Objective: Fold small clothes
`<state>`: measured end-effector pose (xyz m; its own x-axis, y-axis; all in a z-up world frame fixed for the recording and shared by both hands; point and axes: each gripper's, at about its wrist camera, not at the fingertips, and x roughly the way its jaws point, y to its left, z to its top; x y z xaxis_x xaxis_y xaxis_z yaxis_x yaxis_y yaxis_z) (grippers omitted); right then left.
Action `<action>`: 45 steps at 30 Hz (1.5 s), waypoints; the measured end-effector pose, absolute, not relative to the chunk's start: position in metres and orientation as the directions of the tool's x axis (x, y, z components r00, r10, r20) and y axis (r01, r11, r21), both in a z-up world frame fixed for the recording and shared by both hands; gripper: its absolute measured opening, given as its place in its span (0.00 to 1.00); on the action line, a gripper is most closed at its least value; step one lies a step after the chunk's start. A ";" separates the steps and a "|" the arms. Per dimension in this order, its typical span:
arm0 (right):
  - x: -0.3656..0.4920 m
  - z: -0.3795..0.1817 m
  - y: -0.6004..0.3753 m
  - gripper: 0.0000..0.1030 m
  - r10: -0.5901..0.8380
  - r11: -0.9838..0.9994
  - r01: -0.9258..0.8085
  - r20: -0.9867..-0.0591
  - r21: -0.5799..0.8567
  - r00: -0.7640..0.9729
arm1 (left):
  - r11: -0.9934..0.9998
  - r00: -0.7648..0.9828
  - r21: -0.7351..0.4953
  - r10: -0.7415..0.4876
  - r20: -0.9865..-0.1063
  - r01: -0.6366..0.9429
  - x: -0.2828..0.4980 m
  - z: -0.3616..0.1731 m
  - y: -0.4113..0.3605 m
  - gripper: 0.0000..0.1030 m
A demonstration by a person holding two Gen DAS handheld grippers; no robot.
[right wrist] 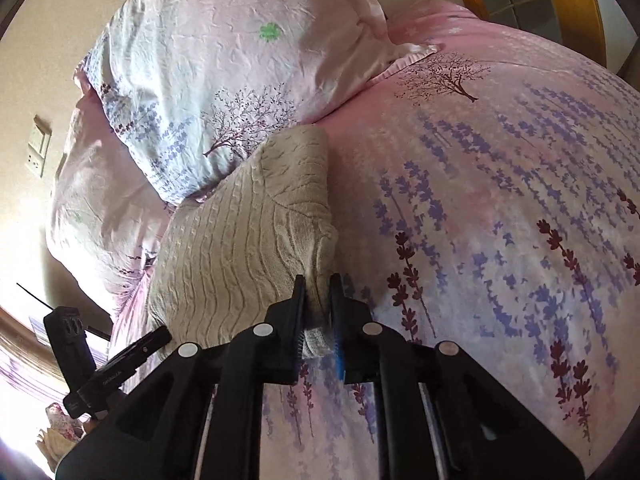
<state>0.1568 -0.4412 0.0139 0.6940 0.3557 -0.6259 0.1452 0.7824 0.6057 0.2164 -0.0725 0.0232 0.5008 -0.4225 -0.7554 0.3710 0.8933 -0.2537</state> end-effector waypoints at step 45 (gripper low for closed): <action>0.262 -0.020 -0.435 0.34 0.631 0.587 0.130 -0.552 0.799 0.545 | 0.716 0.349 -0.666 -0.690 -0.634 0.208 0.311 0.008 -0.062 0.49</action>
